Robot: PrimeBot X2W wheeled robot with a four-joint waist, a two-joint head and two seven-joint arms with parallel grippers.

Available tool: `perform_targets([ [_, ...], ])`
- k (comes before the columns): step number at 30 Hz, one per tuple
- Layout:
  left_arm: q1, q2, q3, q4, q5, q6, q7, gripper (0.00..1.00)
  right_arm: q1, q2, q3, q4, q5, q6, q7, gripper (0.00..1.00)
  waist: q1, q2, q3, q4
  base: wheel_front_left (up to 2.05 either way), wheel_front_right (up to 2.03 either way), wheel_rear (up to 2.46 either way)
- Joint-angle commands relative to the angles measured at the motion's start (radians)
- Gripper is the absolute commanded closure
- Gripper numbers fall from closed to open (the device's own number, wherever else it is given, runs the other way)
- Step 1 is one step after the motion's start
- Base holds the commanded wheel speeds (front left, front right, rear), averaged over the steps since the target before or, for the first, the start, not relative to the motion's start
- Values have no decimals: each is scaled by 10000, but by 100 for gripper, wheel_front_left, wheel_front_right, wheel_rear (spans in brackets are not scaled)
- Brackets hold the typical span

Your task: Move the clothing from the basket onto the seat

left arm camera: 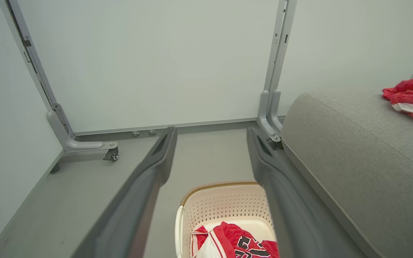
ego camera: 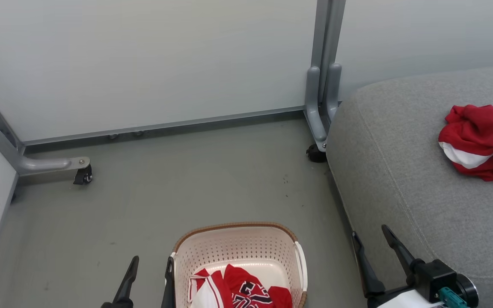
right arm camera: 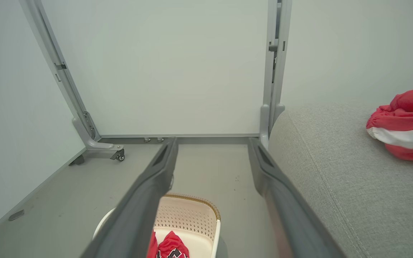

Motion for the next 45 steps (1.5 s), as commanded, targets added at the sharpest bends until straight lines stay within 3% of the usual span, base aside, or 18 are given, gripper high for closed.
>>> perform_targets([
  [1,-304,16,-46,118,65,-77,-3,0,50,-47,-14,-32,-6,-14,-34,0,1,0,163,-2,0,0,0],
  [8,-1503,18,-571,1281,471,-363,-5,0,-368,-87,-56,-128,-24,-14,-34,0,1,0,1151,-154,0,0,0],
  [19,-5862,250,-1823,3960,1724,-1003,-3,0,-2199,-115,-484,-672,23,-14,-32,0,1,0,5029,-363,0,0,0],
  [29,-9639,639,-3890,7880,2836,-1287,194,0,-3739,3,-501,-978,178,-14,-34,0,1,0,7654,-833,0,0,0],
  [37,-11729,513,-5941,10579,2454,-1282,940,0,-4418,67,-268,-1066,450,-14,-34,0,1,0,9075,-1313,0,0,0],
  [45,-12809,881,-6909,11711,1854,-1284,1779,0,-4814,71,81,-1275,1035,-14,-34,0,1,0,10025,-1793,0,0,0],
])
